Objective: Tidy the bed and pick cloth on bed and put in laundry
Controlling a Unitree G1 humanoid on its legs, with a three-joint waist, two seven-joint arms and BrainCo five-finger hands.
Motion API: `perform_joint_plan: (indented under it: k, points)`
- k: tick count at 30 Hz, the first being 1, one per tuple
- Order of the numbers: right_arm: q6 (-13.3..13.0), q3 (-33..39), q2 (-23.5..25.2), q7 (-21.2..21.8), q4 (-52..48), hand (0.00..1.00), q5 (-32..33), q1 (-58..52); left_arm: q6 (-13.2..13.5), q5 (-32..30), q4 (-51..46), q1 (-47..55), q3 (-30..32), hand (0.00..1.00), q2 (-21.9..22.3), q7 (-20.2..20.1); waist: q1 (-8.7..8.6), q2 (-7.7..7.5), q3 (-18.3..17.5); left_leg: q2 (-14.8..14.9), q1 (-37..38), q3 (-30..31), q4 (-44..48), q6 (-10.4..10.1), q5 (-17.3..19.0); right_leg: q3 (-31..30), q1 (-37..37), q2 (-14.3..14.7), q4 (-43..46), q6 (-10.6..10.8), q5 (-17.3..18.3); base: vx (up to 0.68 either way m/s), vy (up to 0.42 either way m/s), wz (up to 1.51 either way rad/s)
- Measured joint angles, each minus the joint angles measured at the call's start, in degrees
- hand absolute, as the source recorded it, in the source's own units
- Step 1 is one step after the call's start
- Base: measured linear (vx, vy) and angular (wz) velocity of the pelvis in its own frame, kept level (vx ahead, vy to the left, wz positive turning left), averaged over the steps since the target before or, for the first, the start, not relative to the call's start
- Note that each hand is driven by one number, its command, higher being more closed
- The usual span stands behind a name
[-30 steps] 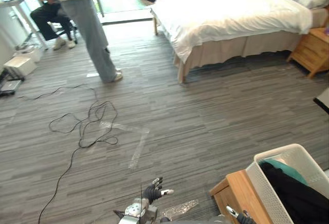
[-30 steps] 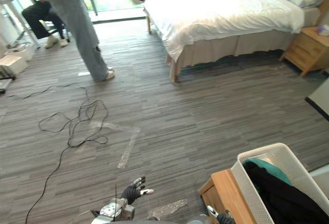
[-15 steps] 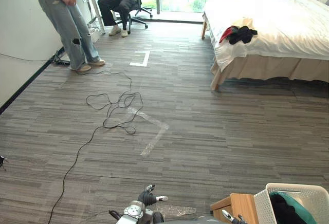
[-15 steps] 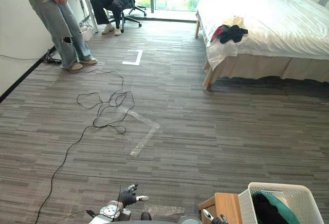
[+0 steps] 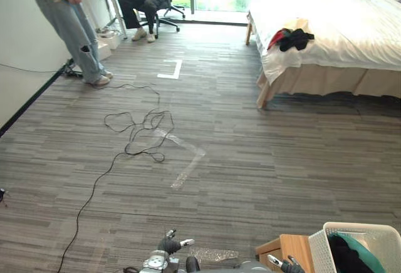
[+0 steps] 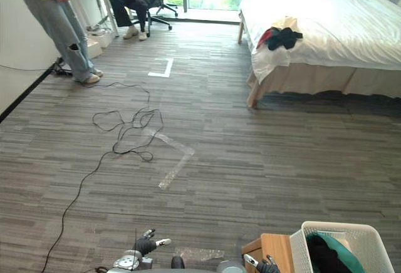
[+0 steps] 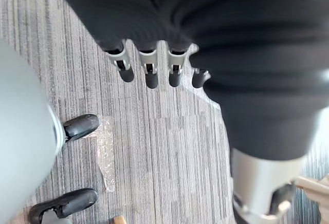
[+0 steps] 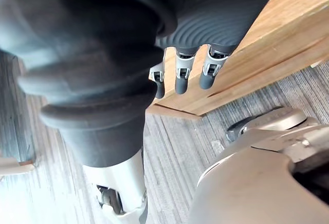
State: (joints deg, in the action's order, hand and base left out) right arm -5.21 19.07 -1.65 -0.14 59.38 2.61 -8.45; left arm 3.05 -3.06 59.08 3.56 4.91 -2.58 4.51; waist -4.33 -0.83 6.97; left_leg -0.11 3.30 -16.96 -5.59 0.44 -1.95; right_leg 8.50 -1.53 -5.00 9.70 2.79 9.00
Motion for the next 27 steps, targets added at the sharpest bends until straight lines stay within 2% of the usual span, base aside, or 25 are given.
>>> perform_joint_plan:
  k: [2, 3, 4, 6, 8, 9, 10, 11, 13, 14, 15, 16, 17, 18, 19, 20, 21, 22, 23, 24, 25, 26, 27]
  points:
    - [-0.04, -0.07, -0.02, -0.15, 0.01, 0.0, -0.56, -0.52, 0.0, 0.05, -0.11, 0.07, 2.34, 0.0, 0.06, 0.29, 0.14, -0.81, -0.11, 1.72, -2.77, -3.07, 5.89, -1.82, 3.23, 0.88, -0.58, -0.54, -1.02, -0.82, 0.54, 0.1, -0.054, 0.28]
    - [-0.02, -0.71, -0.3, -0.17, 0.21, 0.0, -0.81, -0.35, 0.08, 0.2, -1.33, -0.8, 5.18, 0.0, 0.17, 0.58, 0.55, -0.52, 1.78, 7.26, -8.64, -7.2, 23.94, -2.28, 7.73, 1.79, -1.86, -0.25, -1.71, -1.35, 0.73, 0.08, -0.05, 0.33]
    - [0.0, -1.34, -1.34, -0.16, 0.73, 0.0, -0.98, -0.12, 0.05, 0.23, -1.59, -1.05, 6.57, 0.0, 0.23, 0.65, 1.21, 0.2, 3.08, 10.36, -11.72, -8.85, 33.89, -1.78, 8.39, 2.0, -3.58, -0.01, -1.75, -1.36, 1.09, 0.07, -0.042, 0.15]
    - [0.17, -1.6, -2.52, -0.17, 1.19, 0.0, -1.02, -1.01, 0.1, 1.31, -2.63, 0.02, 8.29, 0.0, 1.09, 0.95, 2.09, 1.21, 3.44, 13.49, -12.77, -12.06, 43.07, -1.04, 6.93, 1.73, -7.14, -0.26, -2.35, -0.45, 2.05, 0.2, 0.013, -0.06]
    - [0.34, -1.08, -2.44, -0.33, 1.2, 0.0, -1.02, -1.0, 0.38, 2.52, -2.95, 0.41, 8.98, 0.0, 1.14, 0.94, 2.14, 1.29, 3.69, 15.53, -15.15, -12.81, 50.22, -3.19, 5.55, 1.03, -9.26, -0.95, -4.08, -0.8, 2.01, 0.24, 0.076, -0.14]
    - [0.65, -0.93, -2.75, -0.63, 1.21, 0.0, -1.02, 0.34, 0.64, 2.68, -3.0, 0.3, 9.25, 0.0, 1.59, 0.95, 2.09, 1.6, 3.68, 15.17, -16.29, -13.24, 49.8, -3.82, 9.32, 0.46, -9.82, -2.05, -4.47, -0.52, 1.59, 0.2, 0.081, -0.23]
    - [0.72, -0.86, -2.86, -0.87, 1.25, 0.0, -1.02, 0.78, 0.61, 2.67, -2.99, 0.2, 9.17, 0.0, 1.68, 0.91, 2.09, 1.6, 3.67, 14.73, -16.69, -13.34, 47.64, -3.76, 10.74, 0.13, -9.88, -2.74, -4.79, -0.33, 1.47, 0.29, 0.159, -0.37]
    - [0.69, -0.75, -2.82, -0.85, 1.35, 0.0, -1.05, 1.81, 0.96, 2.68, -3.05, 0.09, 9.18, 0.0, 1.77, 0.94, 2.2, 1.25, 3.65, 13.11, -17.87, -13.16, 39.37, -3.63, 11.1, -0.72, -9.91, -4.6, -5.83, -0.25, 1.43, 0.29, 0.223, -0.37]
    - [0.62, -0.72, -2.66, -0.84, 1.3, 0.0, -1.07, 2.78, 1.24, 2.65, -3.07, -0.11, 8.84, 0.0, 1.74, 0.93, 2.28, 1.17, 3.62, 10.95, -18.44, -11.54, 26.93, -5.08, 9.13, -1.03, -10.42, -6.23, -7.2, 0.31, 1.69, 0.23, 0.225, -0.3]
    - [0.63, -0.76, -2.57, -0.85, 1.3, 0.0, -1.11, 3.18, 1.29, 2.66, -3.05, -0.08, 8.35, 0.0, 1.8, 0.95, 2.45, 1.42, 3.56, 9.57, -18.73, -8.27, 17.64, -5.73, 6.13, -1.23, -11.26, -6.95, -8.39, 1.58, 2.37, 0.32, 0.367, -0.19]
    - [0.64, -0.78, -2.4, -0.92, 1.43, 0.0, -1.12, 3.28, 1.27, 2.65, -3.06, -0.16, 8.08, 0.0, 1.82, 0.89, 2.89, 0.96, 3.26, 7.71, -18.71, -6.32, 17.54, -3.7, 0.65, -1.28, -11.95, -7.81, -9.22, 2.08, 2.91, 0.39, 0.433, -0.21]
    - [0.63, -0.95, -1.8, -0.92, 1.78, 0.0, -1.12, 3.72, 1.35, 2.7, -3.36, -0.25, 8.14, 0.0, 1.67, 0.93, 3.22, 0.24, 3.17, 6.8, -19.05, -5.79, 18.68, -3.28, 1.01, -1.22, -12.0, -8.74, -9.02, 1.84, 2.78, 0.42, 0.402, -0.06]
    - [0.31, -0.82, -1.08, -0.6, 1.91, 0.0, -1.15, 3.87, 1.34, 2.65, -3.63, -0.42, 8.04, 0.0, 1.22, 0.98, 3.13, -0.63, 2.71, 5.91, -20.2, -5.07, 20.49, -1.11, 2.9, -1.28, -10.69, -9.23, -5.55, 1.59, 2.46, 0.35, 0.285, 0.09]
    - [0.14, -0.69, -0.69, -0.59, 1.9, 0.0, -1.21, 3.86, 1.15, 2.63, -3.51, -0.51, 8.1, 0.0, 0.5, 0.82, 2.98, -1.46, 2.43, 5.15, -20.18, -4.84, 21.29, 0.43, 4.26, -1.91, -7.46, -10.06, 1.19, 2.2, 1.92, 0.35, 0.278, 0.17]
    - [0.15, -0.65, -0.5, -0.61, 1.94, 0.0, -1.27, 3.86, 1.12, 2.7, -3.51, -0.56, 8.26, 0.0, 0.14, 0.85, 3.05, -1.94, 2.52, 4.84, -19.23, -5.18, 21.18, 0.21, 4.76, -2.93, -5.88, -10.52, 5.1, 2.91, 1.47, 0.35, 0.274, -0.02]
    - [0.15, -0.37, -0.13, -0.66, 1.92, 0.0, -1.24, 3.92, 0.99, 2.66, -3.54, -0.76, 8.24, 0.0, 0.15, 0.98, 3.32, -2.99, 3.13, 4.25, -15.62, -6.44, 19.79, 0.61, 5.98, -6.04, -2.78, -11.49, 14.78, 4.87, -0.62, 0.29, 0.208, -0.3]
    - [0.11, -0.4, -0.03, -0.55, 1.67, 0.0, -1.23, 3.94, 0.44, 2.54, -3.31, -0.55, 8.09, 0.0, -0.18, 1.0, 3.48, -3.31, 3.27, 4.01, -12.12, -7.36, 18.42, 0.6, 6.89, -8.02, 0.22, -11.87, 23.18, 6.49, -3.8, 0.43, 0.263, -0.6]
    - [-0.03, -0.62, -0.03, -0.35, 0.82, 0.0, -1.02, 3.89, -0.17, 2.24, -2.79, 0.19, 7.36, 0.0, -0.79, 1.09, 2.93, -2.72, 3.8, 4.17, -6.35, -8.25, 16.49, 0.34, 8.48, -8.37, 4.88, -11.86, 35.91, 7.39, -5.81, 0.35, 0.188, -0.53]
    - [-0.08, -0.84, -0.07, -0.24, 0.35, 0.0, -0.98, 3.88, -0.29, 2.01, -2.67, 0.36, 6.49, 0.0, -1.16, 1.16, 2.34, -2.7, 3.81, 4.24, -4.35, -8.3, 15.73, 0.14, 8.92, -7.16, 6.65, -11.83, 39.96, 6.95, -5.16, 0.45, 0.212, -0.42]
    - [-0.4, -1.11, -0.02, 0.04, -0.53, 0.0, -0.91, 3.78, -0.34, 0.94, -2.27, 0.4, 5.76, 0.0, -1.58, 1.2, 1.56, -2.48, 3.8, 4.79, -1.65, -9.15, 14.51, -0.35, 9.47, -3.92, 10.18, -11.27, 44.77, 6.45, -2.76, 0.24, 0.098, -0.19]
    - [-0.67, -1.15, 0.01, 0.1, -0.79, 0.0, -0.91, 3.75, -0.39, 0.6, -2.12, 0.12, 5.65, 0.0, -1.66, 1.18, 1.53, -2.38, 3.82, 5.18, -0.71, -9.78, 14.09, -0.45, 9.5, -2.4, 12.05, -10.81, 45.36, 6.33, -0.94, 0.36, 0.09, -0.22]
    - [-0.92, -1.02, 0.0, 0.13, -1.37, 0.0, -0.82, 3.6, -0.36, -0.05, -2.16, -0.26, 4.92, 0.0, -1.84, 1.08, 1.46, -2.22, 3.81, 5.45, 1.0, -10.18, 13.0, -0.93, 9.78, 1.74, 15.07, -10.35, 43.51, 5.69, 2.09, 0.28, 0.022, -0.15]
    - [-0.94, -0.84, 0.02, 0.12, -1.67, 0.0, -0.51, 3.55, -0.37, -0.5, -2.15, -0.45, 4.26, 0.0, -2.11, 0.82, 1.14, -2.01, 3.86, 5.74, 2.19, -10.31, 12.47, -1.55, 10.02, 5.13, 16.41, -9.68, 39.24, 4.76, 3.07, 0.46, 0.005, -0.09]
